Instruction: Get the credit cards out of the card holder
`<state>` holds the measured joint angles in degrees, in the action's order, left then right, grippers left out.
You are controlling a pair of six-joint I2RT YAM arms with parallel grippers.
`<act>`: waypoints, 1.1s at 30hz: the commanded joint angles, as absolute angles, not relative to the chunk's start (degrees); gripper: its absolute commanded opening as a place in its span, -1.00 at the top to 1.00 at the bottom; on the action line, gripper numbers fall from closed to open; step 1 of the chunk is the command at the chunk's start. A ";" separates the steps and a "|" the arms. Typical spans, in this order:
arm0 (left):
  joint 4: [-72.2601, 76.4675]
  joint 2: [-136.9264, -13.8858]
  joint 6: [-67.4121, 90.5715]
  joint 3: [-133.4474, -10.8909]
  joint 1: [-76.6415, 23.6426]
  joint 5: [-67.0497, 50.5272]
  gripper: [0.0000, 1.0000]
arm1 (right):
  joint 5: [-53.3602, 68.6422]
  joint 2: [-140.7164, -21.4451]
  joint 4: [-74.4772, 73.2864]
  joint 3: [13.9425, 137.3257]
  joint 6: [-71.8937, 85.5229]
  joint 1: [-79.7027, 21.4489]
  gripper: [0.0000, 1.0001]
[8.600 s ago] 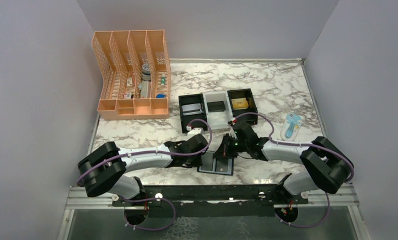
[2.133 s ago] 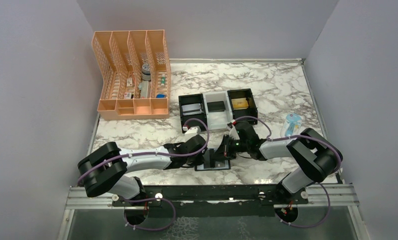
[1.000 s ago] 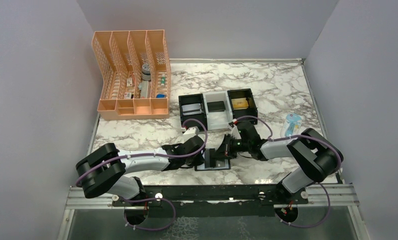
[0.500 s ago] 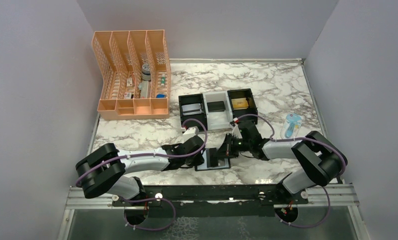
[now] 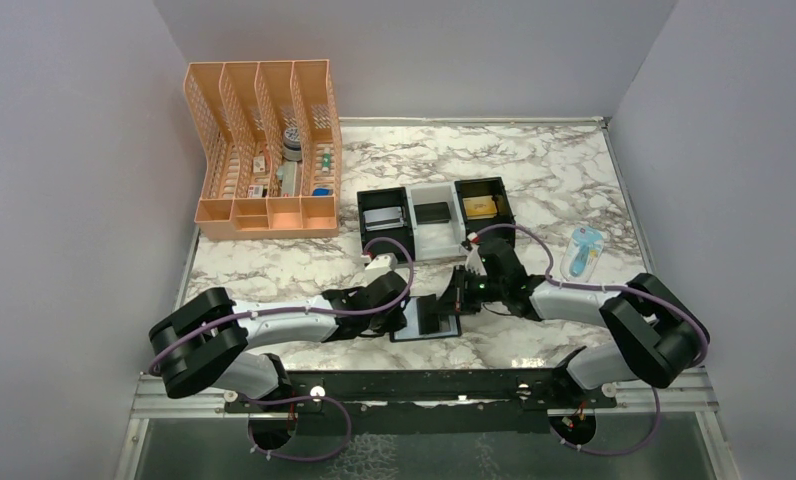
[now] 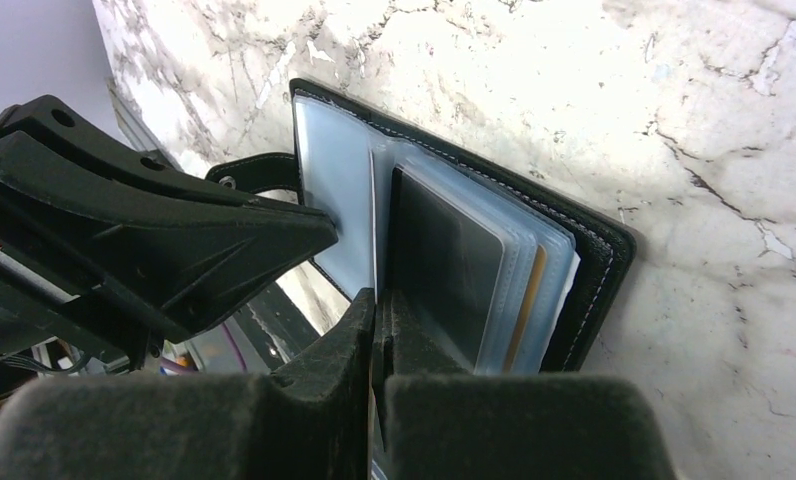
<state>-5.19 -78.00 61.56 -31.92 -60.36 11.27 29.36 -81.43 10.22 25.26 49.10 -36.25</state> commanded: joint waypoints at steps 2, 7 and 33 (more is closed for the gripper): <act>-8.30 -76.68 59.90 -32.77 -60.20 13.75 0.96 | 27.11 -79.55 7.54 26.89 46.43 -35.94 0.98; -9.57 -73.41 58.08 -33.92 -60.13 14.65 0.62 | 25.26 -76.42 2.05 31.28 40.37 -35.37 0.98; -22.44 -58.10 41.38 -37.26 -41.42 9.67 -0.98 | -0.22 -60.05 12.40 33.62 5.33 -35.24 0.98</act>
